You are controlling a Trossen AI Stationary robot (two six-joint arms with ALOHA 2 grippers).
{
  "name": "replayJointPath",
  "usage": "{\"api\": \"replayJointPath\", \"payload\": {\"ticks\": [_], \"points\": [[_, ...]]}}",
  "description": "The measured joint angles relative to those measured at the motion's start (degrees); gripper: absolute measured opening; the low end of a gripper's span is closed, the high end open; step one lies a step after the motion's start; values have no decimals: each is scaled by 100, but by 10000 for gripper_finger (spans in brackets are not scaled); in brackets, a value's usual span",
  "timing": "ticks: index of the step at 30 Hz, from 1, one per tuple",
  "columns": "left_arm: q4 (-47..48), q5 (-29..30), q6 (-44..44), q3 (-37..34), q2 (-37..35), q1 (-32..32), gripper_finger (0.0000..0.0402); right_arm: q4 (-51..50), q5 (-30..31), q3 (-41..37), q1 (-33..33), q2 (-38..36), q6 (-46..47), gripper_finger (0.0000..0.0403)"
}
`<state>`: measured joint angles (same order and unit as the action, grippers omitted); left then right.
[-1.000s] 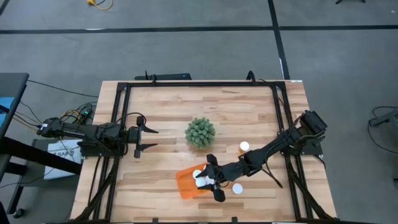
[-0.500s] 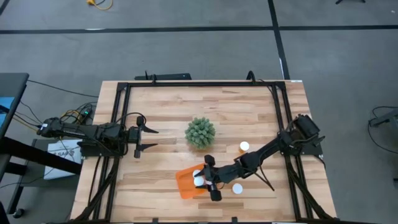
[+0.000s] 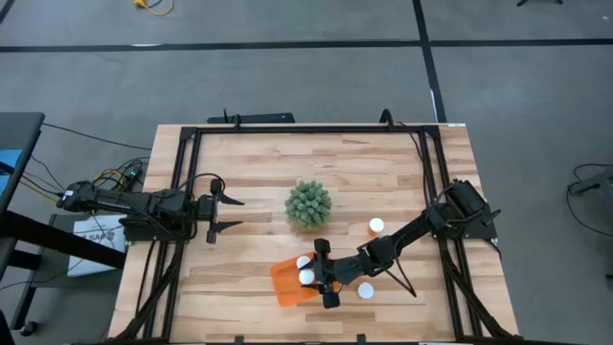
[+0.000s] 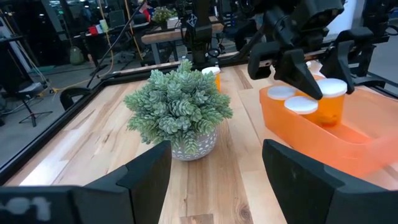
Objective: Pick and place pill bottles into a basket
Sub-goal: Put the orange pill bottle into the orange bin
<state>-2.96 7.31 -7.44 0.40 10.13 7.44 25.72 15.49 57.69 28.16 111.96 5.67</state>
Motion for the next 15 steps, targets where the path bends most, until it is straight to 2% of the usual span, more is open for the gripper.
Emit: {"api": "replayJointPath", "payload": {"ticks": [8,15], "points": [[0,0,-29,-1,0,2,242,8,20,0,75,0,-118,264],[0,0,-44,0,0,0,242,-255,15,1,86,-81,-119,288]]}}
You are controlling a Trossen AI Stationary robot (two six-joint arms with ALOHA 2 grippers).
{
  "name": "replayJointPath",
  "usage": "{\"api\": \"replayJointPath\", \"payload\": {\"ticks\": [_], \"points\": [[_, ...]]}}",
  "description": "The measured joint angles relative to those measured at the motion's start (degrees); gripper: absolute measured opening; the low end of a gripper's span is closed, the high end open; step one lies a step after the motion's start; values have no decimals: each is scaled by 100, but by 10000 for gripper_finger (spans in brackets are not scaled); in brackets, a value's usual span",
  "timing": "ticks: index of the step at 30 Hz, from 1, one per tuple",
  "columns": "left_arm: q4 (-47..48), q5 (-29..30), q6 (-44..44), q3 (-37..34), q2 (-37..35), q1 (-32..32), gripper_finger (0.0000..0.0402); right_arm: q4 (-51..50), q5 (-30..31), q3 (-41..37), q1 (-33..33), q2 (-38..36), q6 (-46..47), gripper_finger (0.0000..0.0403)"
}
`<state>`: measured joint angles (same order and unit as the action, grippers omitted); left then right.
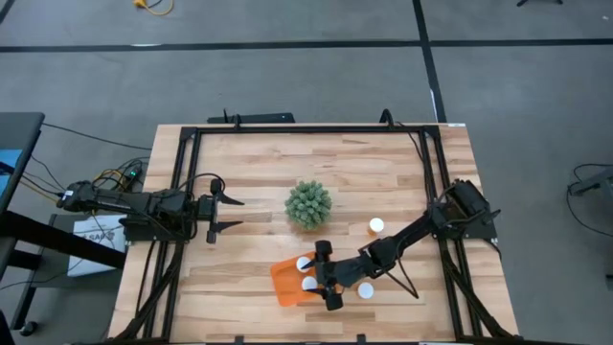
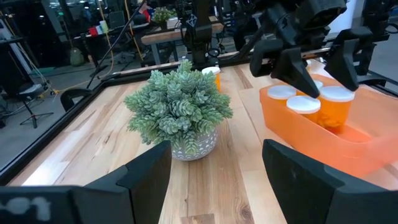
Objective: Pick and place pill bottles into a basket
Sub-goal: Put the orange pill bottle into the orange bin
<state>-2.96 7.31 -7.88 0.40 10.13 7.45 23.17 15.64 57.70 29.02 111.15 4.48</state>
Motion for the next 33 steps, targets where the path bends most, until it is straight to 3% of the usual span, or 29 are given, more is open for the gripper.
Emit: {"api": "replayJointPath", "payload": {"ticks": [8,16,23,33], "points": [[0,0,25,0,0,0,242,-3194,433,828,355,-798,592,290],[0,0,20,0,0,1,242,-4893,568,1132,1063,-1423,2234,291],[0,0,13,0,0,0,242,-5900,648,1129,1590,-1318,3780,291],[0,0,47,0,0,2,242,-6329,689,1123,1740,-537,4560,291]]}}
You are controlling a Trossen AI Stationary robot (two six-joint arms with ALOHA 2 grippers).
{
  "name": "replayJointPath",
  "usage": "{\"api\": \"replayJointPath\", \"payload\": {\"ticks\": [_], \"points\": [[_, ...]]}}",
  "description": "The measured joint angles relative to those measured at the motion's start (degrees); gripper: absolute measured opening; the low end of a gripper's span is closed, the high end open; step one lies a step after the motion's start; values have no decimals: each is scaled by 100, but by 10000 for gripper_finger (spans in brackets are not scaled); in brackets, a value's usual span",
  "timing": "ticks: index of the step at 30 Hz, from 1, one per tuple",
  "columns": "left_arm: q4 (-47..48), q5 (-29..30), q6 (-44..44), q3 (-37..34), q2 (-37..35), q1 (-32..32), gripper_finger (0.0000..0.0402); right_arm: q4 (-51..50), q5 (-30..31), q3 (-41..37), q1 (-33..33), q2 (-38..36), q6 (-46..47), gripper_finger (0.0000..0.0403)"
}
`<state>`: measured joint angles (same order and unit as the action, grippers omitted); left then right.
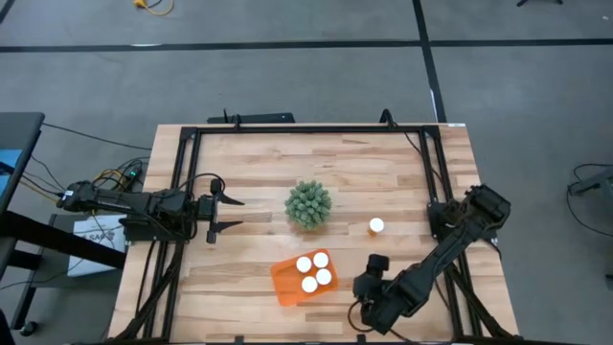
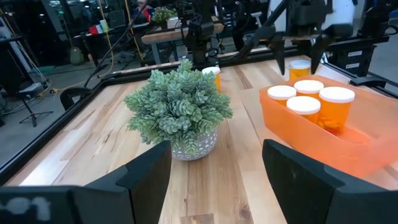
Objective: Pick and place pill bottles into a basket
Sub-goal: Put the orange pill bottle into the orange bin
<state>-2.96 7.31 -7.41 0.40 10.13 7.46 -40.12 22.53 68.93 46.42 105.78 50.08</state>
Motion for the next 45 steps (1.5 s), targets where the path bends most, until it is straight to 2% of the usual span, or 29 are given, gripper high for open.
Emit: {"api": "replayJointPath", "payload": {"ticks": [10,16,20,27,30,34,41,45], "points": [[0,0,-28,-1,-1,-1,242,-301,-36,0,43,28,547,283],[0,0,-55,0,0,-1,242,-284,-140,0,46,33,593,229],[0,2,-38,-2,0,0,242,-266,52,0,43,33,602,187],[0,0,-42,-2,0,-2,242,57,393,0,-16,35,394,192],[0,1,17,-2,-1,0,242,114,347,0,-95,35,328,205],[1,2,-23,-1,-1,-1,242,114,134,58,-188,39,123,188],[0,2,-25,-1,0,0,242,-134,50,653,-177,39,-221,187],[2,2,-6,-2,0,-2,242,-335,313,1144,-139,39,-529,188]]}}
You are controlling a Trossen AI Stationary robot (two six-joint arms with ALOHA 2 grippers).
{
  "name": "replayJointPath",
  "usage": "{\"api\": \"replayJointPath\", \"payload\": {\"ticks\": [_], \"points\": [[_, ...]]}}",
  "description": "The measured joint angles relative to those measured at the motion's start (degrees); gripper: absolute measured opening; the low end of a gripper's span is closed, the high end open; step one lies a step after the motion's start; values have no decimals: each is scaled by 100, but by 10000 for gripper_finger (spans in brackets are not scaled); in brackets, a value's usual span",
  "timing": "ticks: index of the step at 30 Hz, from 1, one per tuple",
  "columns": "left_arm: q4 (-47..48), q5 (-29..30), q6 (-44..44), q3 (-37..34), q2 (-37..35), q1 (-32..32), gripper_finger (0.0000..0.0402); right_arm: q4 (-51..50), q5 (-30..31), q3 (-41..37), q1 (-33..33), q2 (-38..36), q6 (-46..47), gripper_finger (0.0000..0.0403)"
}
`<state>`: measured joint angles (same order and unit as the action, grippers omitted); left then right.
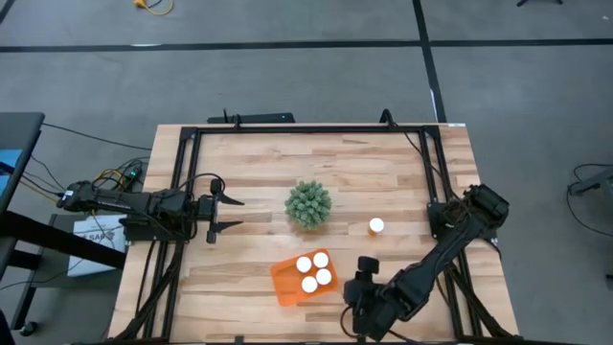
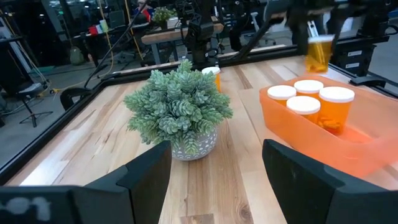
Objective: Pick and place pill bottles into a basket
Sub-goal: Put the orange pill bottle into the orange bin
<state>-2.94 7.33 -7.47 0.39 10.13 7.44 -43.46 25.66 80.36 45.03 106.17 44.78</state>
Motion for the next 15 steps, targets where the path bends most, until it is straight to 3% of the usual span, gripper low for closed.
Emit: {"api": "replayJointPath", "payload": {"ticks": [7,15], "points": [[-1,-2,2,2,0,2,242,173,498,651,-135,0,-904,188],[-1,-2,-7,1,-1,0,242,1605,745,671,-484,0,-2235,191]]}}
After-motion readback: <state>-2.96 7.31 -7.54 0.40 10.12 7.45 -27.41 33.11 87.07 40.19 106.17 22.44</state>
